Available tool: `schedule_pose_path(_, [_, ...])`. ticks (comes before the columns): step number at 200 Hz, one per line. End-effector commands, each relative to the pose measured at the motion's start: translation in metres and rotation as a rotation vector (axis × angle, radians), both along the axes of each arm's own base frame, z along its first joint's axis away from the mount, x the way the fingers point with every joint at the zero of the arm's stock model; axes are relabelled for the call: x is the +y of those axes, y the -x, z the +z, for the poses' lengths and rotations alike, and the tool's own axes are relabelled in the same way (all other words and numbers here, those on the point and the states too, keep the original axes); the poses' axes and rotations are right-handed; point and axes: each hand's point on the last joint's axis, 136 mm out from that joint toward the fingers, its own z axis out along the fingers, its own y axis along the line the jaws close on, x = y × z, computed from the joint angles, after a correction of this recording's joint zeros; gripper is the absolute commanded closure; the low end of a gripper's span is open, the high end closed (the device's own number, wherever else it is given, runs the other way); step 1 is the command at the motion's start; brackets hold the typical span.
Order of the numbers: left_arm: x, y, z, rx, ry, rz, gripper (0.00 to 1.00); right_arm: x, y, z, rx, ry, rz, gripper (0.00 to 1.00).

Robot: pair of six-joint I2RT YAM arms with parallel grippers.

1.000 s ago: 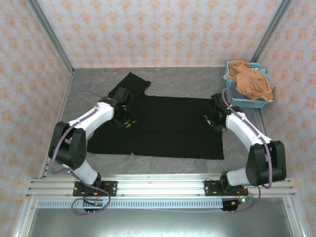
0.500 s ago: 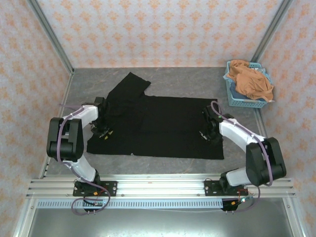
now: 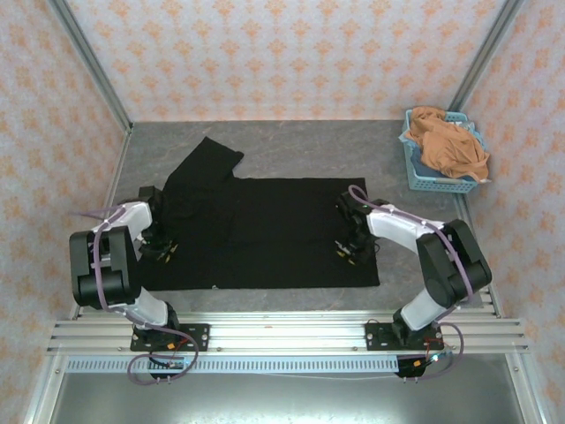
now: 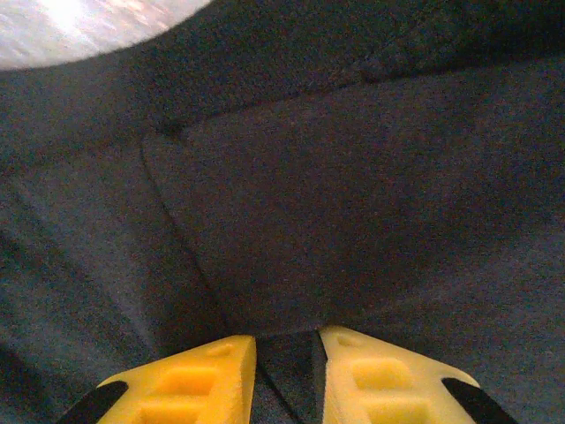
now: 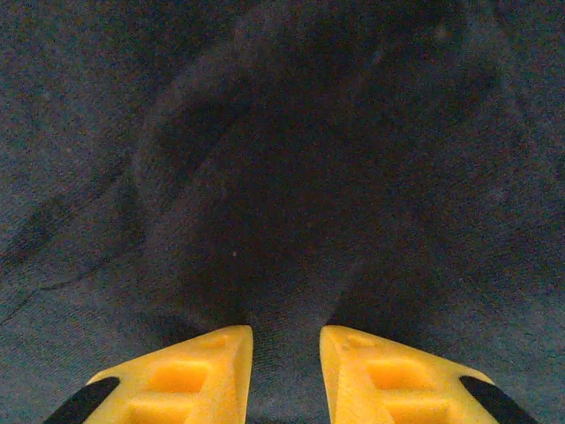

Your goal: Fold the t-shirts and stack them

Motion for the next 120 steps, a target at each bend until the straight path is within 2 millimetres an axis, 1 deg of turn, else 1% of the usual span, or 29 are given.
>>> schedule_pose_path(1, [0.011,0.012,0.008,0.047,-0.051,-0.031,0.74,0.007,0.014,-0.004,0.062,0.006,-0.005,0.68])
schedule_pose_path(12, [0.015,-0.003,0.027,-0.004,-0.090,-0.048,0.71,0.008,0.000,0.012,-0.011,0.018,0.018,0.64])
schedule_pose_path(25, [0.019,-0.031,0.057,-0.097,-0.149,-0.071,0.68,0.007,-0.023,0.038,-0.127,0.040,0.054,0.59])
schedule_pose_path(29, [0.018,-0.039,0.065,-0.120,-0.163,-0.085,0.67,0.006,-0.031,0.046,-0.166,0.049,0.065,0.57])
schedule_pose_path(42, [0.013,-0.075,0.095,-0.209,-0.208,-0.134,0.62,0.008,-0.058,0.073,-0.294,0.064,0.108,0.50])
schedule_pose_path(57, [-0.001,-0.121,0.115,-0.284,-0.223,-0.216,0.57,0.019,-0.092,0.096,-0.415,0.031,0.164,0.45])
schedule_pose_path(59, [-0.002,-0.126,0.115,-0.284,-0.222,-0.225,0.56,0.021,-0.097,0.099,-0.430,0.022,0.170,0.44])
schedule_pose_path(66, [-0.008,-0.148,0.124,-0.315,-0.225,-0.263,0.54,0.031,-0.114,0.111,-0.501,-0.015,0.206,0.43])
schedule_pose_path(75, [-0.014,-0.174,0.129,-0.334,-0.232,-0.305,0.52,0.044,-0.135,0.128,-0.604,-0.070,0.246,0.42])
schedule_pose_path(76, [-0.015,-0.176,0.127,-0.328,-0.233,-0.311,0.52,0.045,-0.137,0.130,-0.615,-0.075,0.249,0.42])
schedule_pose_path(80, [-0.016,-0.189,0.132,-0.346,-0.241,-0.327,0.51,0.049,-0.145,0.138,-0.657,-0.090,0.257,0.41])
schedule_pose_path(86, [-0.018,-0.205,0.132,-0.356,-0.253,-0.354,0.50,0.053,-0.158,0.150,-0.723,-0.114,0.260,0.41])
schedule_pose_path(97, [-0.017,-0.234,0.138,-0.391,-0.292,-0.391,0.46,0.052,-0.179,0.167,-0.818,-0.149,0.237,0.40])
schedule_pose_path(98, [-0.017,-0.237,0.142,-0.401,-0.296,-0.393,0.46,0.052,-0.181,0.169,-0.825,-0.150,0.233,0.40])
schedule_pose_path(101, [-0.016,-0.246,0.136,-0.399,-0.298,-0.403,0.45,0.050,-0.186,0.172,-0.841,-0.154,0.220,0.40])
schedule_pose_path(106, [-0.016,-0.257,0.131,-0.401,-0.302,-0.413,0.42,0.046,-0.194,0.176,-0.858,-0.157,0.199,0.40])
schedule_pose_path(120, [-0.015,-0.292,0.133,-0.441,-0.316,-0.435,0.39,0.035,-0.216,0.179,-0.878,-0.175,0.145,0.40])
